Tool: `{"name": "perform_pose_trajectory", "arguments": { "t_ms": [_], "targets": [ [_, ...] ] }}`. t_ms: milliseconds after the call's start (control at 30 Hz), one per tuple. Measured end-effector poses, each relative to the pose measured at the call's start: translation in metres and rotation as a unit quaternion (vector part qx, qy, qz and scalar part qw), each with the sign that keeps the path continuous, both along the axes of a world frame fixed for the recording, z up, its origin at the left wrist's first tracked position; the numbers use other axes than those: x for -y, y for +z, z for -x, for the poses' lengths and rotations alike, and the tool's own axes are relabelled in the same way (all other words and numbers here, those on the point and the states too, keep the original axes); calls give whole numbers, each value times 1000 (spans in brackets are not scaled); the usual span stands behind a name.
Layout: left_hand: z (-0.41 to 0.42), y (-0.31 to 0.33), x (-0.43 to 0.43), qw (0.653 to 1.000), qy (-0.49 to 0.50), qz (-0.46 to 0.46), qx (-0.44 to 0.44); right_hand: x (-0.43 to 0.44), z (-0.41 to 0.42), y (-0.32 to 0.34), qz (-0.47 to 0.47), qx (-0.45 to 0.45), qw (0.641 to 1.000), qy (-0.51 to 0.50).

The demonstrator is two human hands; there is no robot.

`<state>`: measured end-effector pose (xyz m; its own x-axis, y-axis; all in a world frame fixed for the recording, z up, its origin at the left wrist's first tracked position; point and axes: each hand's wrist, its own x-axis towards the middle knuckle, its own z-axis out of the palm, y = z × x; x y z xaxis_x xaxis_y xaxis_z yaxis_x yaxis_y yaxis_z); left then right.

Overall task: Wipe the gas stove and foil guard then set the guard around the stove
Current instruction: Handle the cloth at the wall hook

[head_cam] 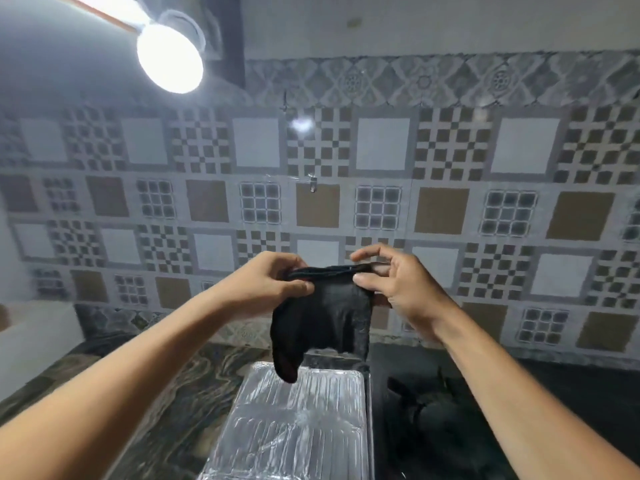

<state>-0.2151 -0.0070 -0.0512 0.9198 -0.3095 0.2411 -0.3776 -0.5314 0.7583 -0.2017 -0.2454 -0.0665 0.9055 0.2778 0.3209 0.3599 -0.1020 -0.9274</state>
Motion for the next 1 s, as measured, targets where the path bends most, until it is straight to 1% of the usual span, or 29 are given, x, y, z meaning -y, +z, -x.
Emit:
{"name": "perform_pose_trajectory", "arguments": {
  "t_ms": [200,400,467,533,600,667,733,800,867,933,1000],
  "targets": [
    [-75,10,-19,998,-7,42,41,-11,-63,27,78,68,995,-8],
    [-152,42,-31,993,2,71,92,-30,-133,51,94,101,990,-36],
    [-175,53,-33,991,18,66,119,-36,-157,59,99,111,988,-50],
    [-198,59,-34,987,34,39,152,-42,-185,65,120,147,979,-75],
    [-221,64,-35,974,64,-3,215,-50,-211,71,166,197,958,-125],
    [-243,70,-35,944,101,-57,308,-58,-234,75,206,259,927,-179],
    [-262,74,-33,914,122,-98,374,-65,-254,76,254,329,884,-214],
    [-278,72,-32,896,126,-130,405,-69,-271,72,323,377,838,-225],
    [-289,65,-33,875,138,-165,434,-70,-281,66,388,385,803,-239],
    [-297,55,-36,857,152,-185,457,-69,-284,56,422,392,778,-251],
    [-300,47,-38,846,152,-202,469,-65,-283,46,441,416,757,-242]
  ]
}}
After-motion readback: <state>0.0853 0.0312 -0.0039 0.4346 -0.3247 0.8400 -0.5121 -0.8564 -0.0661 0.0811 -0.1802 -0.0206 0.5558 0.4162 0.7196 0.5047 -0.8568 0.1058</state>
